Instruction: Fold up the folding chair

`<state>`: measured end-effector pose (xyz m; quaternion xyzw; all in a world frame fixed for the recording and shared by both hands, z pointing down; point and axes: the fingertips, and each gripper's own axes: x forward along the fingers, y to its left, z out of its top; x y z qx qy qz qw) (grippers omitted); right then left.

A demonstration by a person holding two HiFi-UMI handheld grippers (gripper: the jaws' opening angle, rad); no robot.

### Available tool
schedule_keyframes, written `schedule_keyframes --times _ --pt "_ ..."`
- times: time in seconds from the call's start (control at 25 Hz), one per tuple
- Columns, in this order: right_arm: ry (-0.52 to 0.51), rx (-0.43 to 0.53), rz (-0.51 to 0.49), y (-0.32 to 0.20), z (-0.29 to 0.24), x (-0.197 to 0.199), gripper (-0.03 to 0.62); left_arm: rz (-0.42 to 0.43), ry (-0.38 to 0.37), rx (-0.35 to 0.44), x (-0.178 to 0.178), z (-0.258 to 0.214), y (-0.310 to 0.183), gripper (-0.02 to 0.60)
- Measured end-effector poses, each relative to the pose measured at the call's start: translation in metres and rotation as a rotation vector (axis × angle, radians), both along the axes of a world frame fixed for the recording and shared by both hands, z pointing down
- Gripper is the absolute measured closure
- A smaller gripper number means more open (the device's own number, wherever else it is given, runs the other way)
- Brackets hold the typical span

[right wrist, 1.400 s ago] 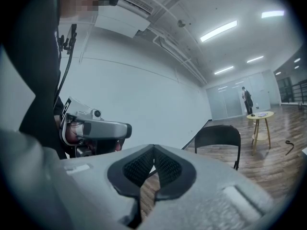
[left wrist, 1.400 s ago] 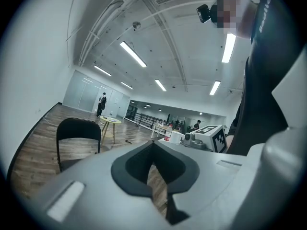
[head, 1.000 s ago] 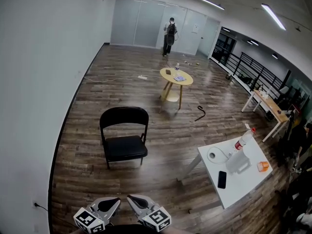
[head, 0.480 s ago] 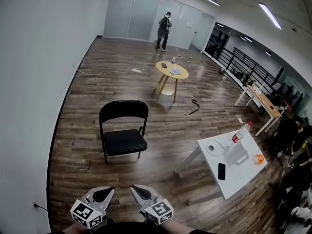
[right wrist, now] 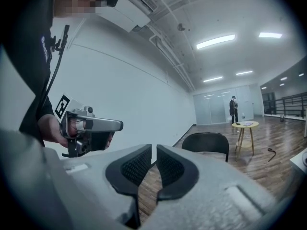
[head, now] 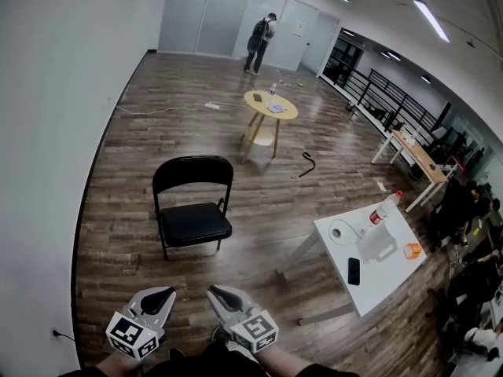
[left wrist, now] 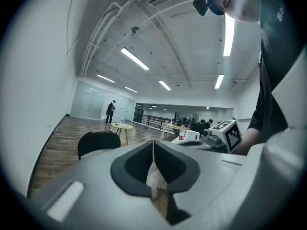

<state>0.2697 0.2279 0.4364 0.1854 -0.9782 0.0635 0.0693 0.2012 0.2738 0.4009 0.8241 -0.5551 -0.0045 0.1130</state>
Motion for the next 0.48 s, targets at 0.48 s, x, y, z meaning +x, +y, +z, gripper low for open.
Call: schedule_keyframes --times 0.48 --pt "-0.040 -0.054 -0.003 -0.072 0.010 0.013 0.556 -0.053 -0.034 -0.050 0.004 0.002 -0.058 0.563"
